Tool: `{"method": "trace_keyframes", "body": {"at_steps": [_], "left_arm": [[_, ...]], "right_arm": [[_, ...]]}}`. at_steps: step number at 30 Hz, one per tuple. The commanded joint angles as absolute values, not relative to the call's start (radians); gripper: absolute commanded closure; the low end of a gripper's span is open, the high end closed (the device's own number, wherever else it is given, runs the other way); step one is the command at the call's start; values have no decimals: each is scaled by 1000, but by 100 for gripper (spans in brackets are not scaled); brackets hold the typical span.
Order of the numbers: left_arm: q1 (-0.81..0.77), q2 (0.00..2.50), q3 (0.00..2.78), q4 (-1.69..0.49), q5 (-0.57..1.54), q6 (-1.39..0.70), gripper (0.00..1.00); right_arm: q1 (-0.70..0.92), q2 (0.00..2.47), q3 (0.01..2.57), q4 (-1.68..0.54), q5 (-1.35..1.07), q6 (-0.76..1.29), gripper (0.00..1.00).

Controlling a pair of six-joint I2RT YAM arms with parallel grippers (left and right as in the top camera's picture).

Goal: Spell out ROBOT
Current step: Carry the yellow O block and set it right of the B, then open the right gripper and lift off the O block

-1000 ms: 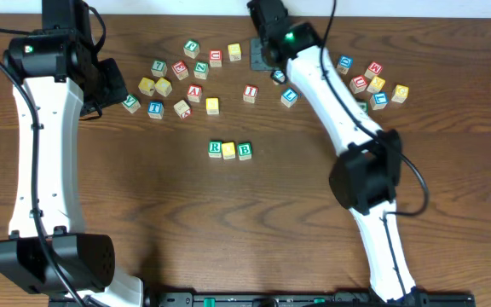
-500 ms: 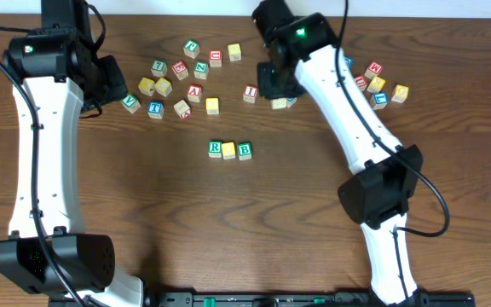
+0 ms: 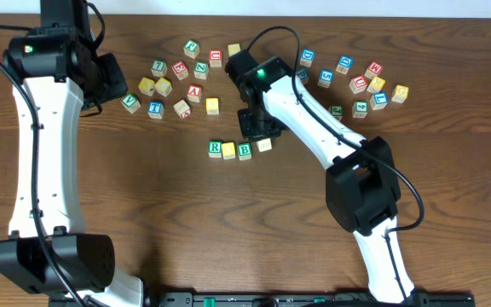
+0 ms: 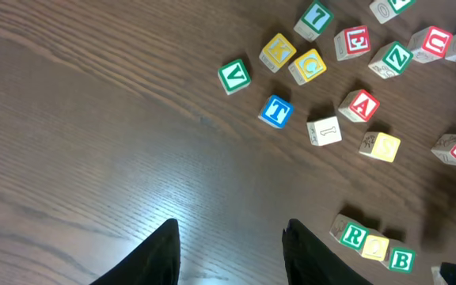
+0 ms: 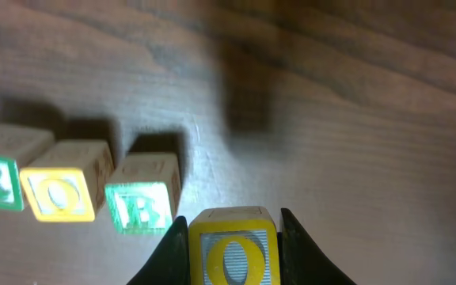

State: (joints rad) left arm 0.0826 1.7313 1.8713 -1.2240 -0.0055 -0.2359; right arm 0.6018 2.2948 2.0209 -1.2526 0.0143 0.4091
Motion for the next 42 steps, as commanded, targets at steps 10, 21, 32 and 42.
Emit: {"method": "trace_keyframes", "body": {"at_steps": [10,21,32,42], "left_arm": [[84,1723,1869,-1217,-12,-245,58],[84,1724,1869,-1206,-11,-245,58],[84,1724,1869,-1200,-11,-245,58],[84,1724,1869,-1200,-11,-245,58]], "right_arm": [[621,2297,1886,-1114,20,414,83],[623,2297,1873,-1091,15,433,75],[622,2297,1879,-1095,-11,433,68],[619,2294,2008,-1190,-10,410,68]]}}
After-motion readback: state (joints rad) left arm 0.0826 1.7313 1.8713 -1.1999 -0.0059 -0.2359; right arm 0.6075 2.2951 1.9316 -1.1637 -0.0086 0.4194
